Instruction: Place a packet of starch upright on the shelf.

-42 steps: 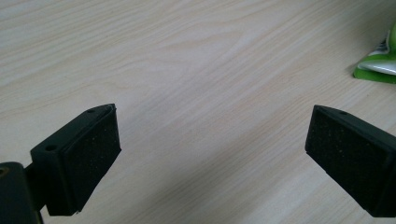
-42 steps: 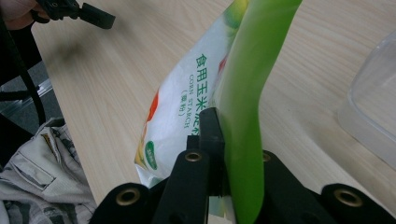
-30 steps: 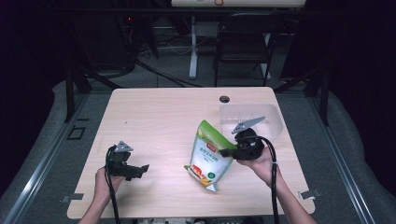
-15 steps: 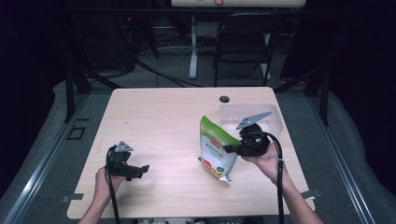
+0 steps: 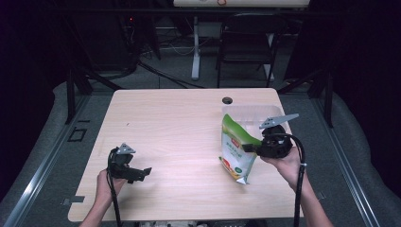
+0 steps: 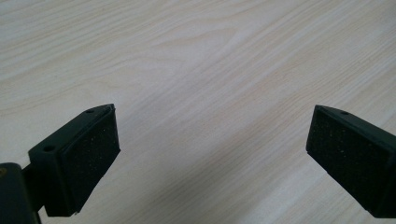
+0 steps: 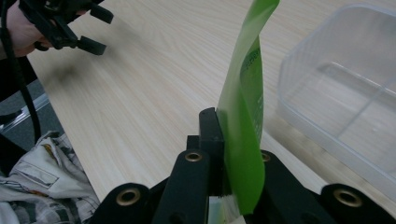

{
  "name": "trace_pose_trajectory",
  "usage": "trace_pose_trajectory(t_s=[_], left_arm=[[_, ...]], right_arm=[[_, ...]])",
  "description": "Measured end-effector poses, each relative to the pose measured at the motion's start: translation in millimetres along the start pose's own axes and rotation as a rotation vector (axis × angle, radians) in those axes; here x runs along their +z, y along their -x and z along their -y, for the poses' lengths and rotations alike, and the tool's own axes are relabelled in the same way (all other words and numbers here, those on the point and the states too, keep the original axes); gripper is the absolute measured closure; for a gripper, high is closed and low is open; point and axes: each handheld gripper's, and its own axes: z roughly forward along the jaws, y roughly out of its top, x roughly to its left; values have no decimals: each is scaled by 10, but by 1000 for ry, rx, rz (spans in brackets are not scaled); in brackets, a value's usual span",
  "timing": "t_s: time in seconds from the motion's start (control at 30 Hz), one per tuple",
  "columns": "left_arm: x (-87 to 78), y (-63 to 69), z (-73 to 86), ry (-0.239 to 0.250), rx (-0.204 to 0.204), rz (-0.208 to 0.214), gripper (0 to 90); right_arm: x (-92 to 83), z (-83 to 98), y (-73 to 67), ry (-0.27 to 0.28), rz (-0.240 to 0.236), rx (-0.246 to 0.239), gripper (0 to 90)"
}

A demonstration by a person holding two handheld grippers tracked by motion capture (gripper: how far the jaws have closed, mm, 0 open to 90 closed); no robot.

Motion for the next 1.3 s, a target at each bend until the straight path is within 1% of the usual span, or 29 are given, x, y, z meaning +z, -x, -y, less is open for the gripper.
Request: trace_pose_trajectory(t_s=[0.13,0.27,0.3,0.37,0.4,0.47,0.5,0.6,0.63,0.8,0.9,1.03,1.3], left_arm=[[0,1,1,1,0,-1,28],[-1,3,1,0,2,0,28],[-1,5,1,0,2,5,27],[3,10,-1,-3,9,10,27],[5,13,-2,-7,16,10,27],[11,23,-4,-11,17,17,26],[12,22,-6,-13,23,15,26],[14,25,-8,-15,25,18,26],[15,29,-8,-15,24,16,26],[16,34,-6,-11,26,12,27],[22,43,-10,-21,32,16,27],[28,54,-13,-19,40,13,27],[24,53,-11,-20,40,12,28]], right_arm=[[-90,64,58,14,23,20,900],[-166,112,103,18,36,30,900],[-187,124,114,20,43,36,900],[-231,144,140,20,57,36,900],[-253,154,155,26,57,44,900],[-300,174,181,34,73,55,900],[-317,184,192,42,75,62,900],[-356,195,210,43,87,66,900],[-397,203,233,43,98,69,900],[-463,235,290,50,117,84,900],[-501,255,329,51,122,90,900],[-550,275,351,69,128,97,900],[-621,298,396,78,151,111,900]])
